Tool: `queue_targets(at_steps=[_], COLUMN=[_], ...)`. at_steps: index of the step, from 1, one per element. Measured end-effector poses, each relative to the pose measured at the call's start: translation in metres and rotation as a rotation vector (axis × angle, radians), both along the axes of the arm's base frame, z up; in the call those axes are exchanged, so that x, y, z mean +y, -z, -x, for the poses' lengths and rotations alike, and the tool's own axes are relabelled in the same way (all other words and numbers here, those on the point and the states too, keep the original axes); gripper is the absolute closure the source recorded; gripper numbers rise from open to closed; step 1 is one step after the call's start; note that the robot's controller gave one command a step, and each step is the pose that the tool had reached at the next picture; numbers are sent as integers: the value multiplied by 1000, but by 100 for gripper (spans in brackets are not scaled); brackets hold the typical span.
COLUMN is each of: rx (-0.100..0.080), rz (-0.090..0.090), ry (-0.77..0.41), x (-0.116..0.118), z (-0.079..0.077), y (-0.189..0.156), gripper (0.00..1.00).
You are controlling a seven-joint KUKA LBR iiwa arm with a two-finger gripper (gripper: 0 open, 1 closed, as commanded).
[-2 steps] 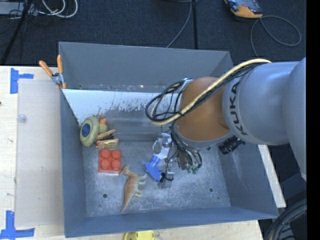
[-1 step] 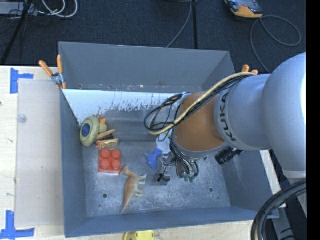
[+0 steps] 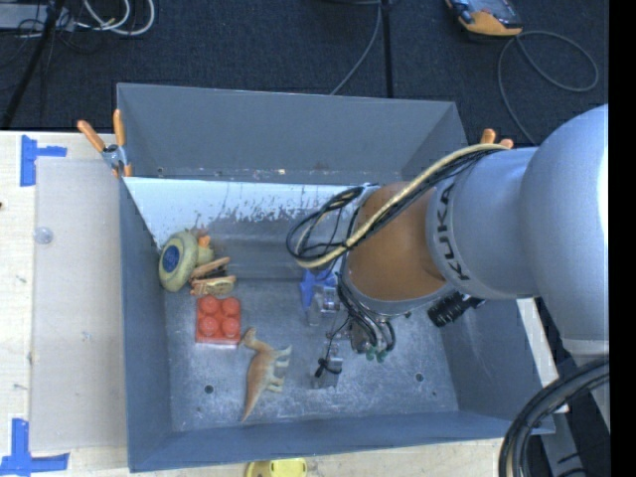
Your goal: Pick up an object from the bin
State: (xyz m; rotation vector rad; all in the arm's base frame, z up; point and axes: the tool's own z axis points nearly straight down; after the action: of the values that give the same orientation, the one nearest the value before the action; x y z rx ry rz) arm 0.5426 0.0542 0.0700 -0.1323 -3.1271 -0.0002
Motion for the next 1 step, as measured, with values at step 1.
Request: queue_targets(at_steps=[1], rx=[0], rz=[0], ry=[0], x=[0], z=[0], y=[0], gripper=[0])
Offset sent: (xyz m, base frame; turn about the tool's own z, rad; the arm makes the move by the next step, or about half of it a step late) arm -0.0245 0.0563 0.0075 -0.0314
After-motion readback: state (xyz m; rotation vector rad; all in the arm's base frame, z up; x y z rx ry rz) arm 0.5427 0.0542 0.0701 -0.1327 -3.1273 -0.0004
